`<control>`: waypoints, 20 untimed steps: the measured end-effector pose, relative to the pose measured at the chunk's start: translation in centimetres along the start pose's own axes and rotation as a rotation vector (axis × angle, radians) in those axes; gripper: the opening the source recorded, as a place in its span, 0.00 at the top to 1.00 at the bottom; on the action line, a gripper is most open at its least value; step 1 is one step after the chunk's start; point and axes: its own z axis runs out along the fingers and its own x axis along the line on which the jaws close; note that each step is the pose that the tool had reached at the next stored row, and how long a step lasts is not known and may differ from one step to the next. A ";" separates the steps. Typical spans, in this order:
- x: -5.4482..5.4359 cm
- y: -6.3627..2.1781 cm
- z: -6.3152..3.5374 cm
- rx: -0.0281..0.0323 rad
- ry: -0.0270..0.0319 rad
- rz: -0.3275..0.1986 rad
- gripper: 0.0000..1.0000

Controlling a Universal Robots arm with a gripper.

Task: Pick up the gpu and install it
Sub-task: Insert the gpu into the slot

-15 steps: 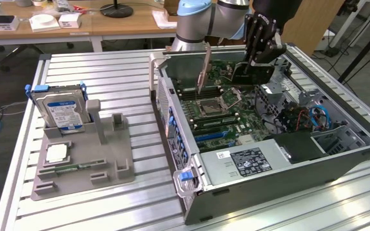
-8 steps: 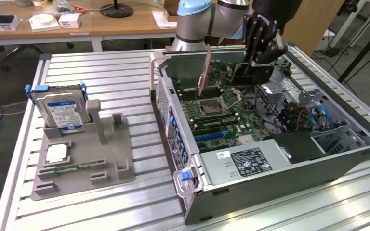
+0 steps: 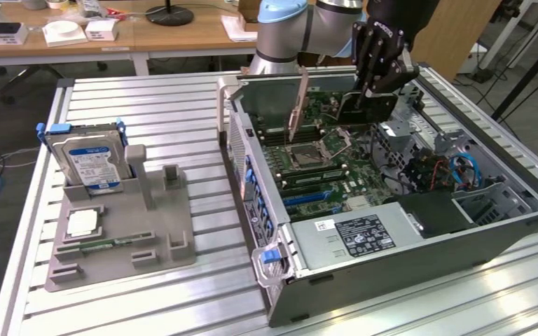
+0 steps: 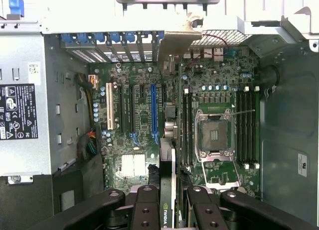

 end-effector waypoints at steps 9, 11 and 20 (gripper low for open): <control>0.0 0.00 0.22 0.0019 -0.0001 -0.001 0.74; 0.0 -0.01 0.27 0.0027 0.0000 -0.004 0.74; 0.0 -0.01 0.45 0.0067 -0.0001 -0.013 0.74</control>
